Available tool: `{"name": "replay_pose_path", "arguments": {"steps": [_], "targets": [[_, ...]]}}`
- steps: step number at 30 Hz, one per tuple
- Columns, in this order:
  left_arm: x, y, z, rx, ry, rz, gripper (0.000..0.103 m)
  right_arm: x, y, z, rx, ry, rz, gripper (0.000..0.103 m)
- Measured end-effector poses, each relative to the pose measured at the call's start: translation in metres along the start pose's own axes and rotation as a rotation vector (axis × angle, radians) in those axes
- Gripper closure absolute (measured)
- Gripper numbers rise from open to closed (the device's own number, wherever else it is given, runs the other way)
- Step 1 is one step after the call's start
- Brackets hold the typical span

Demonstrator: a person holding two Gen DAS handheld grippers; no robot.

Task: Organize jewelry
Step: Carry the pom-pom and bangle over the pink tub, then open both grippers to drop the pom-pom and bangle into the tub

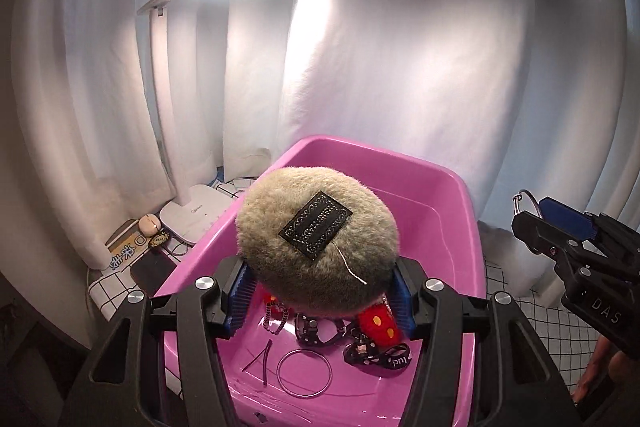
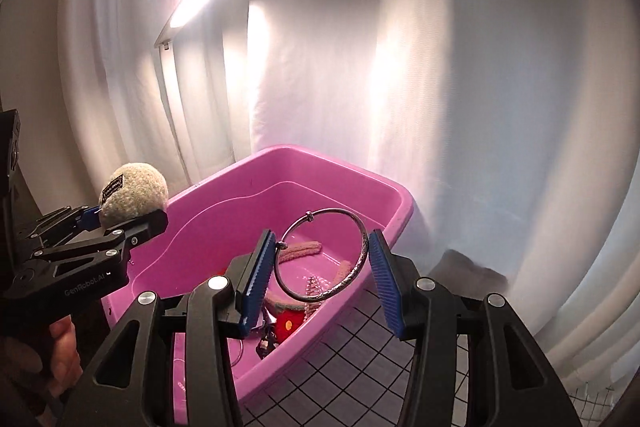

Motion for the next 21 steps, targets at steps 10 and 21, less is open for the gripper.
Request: {"name": "replay_pose_path", "arguments": {"steps": [10, 21], "targets": [[-0.009, 0.033, 0.027, 0.055, -0.036, 0.059, 0.048, 0.008, 0.062, 0.032, 0.060, -0.052, 0.104, 0.056], [-0.015, 0.052, 0.025, 0.061, -0.020, 0.122, 0.042, -0.001, 0.101, 0.028, 0.026, -0.026, 0.203, 0.056]]}}
Point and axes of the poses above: each gripper's, at about its wrist camera, not at the fingertips, and y roughly the way its jaws point, z to its left, x to its top, the point moved 1 cm from there along y, roughly the way its jaws point, and after that the axes turned 9 degrees about x, right-handed, at the moved point
